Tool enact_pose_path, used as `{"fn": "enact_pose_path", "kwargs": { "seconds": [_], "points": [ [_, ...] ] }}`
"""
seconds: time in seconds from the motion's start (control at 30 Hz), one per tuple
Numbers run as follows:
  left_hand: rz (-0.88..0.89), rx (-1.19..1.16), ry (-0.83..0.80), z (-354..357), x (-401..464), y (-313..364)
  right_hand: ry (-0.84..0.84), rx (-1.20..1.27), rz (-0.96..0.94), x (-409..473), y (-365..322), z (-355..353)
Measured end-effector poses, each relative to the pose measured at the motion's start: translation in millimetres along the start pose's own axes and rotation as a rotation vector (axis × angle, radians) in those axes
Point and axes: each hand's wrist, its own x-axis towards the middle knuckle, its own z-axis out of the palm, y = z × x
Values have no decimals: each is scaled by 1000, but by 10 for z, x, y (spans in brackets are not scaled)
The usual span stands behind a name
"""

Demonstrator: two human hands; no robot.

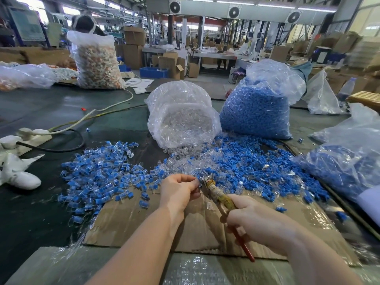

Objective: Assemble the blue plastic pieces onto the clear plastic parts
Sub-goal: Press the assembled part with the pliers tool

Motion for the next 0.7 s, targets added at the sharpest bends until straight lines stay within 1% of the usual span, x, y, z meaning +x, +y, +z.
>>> {"fn": "enact_pose_path", "kwargs": {
  "seconds": [0.07,0.17,0.33,0.4,0.47,0.5,0.57,0.63,0.7],
  "points": [
    [-7,-5,3,5,-15,1,9,-70,-31,-3,-4,23],
    [-9,-23,13,21,-31,2,64,-230,-69,-11,-20,57],
    [-2,-30,35,53,-32,-4,104,-315,-92,-8,-17,81],
    [0,-37,40,53,-35,-3,105,-247,-102,-2,5,90],
    [25,-20,64,34,-28,-5,92,-59,-93,4,35,86],
    [58,14,90,10,-22,-3,94,13,-93,10,52,78],
    [185,173,165,-79,8,12,165,38,-111,31,118,42],
    [373,448,256,-219,53,44,314,-50,-142,78,228,-17],
    [512,671,364,-397,109,68,476,-243,-124,122,352,-110]
  ]
}}
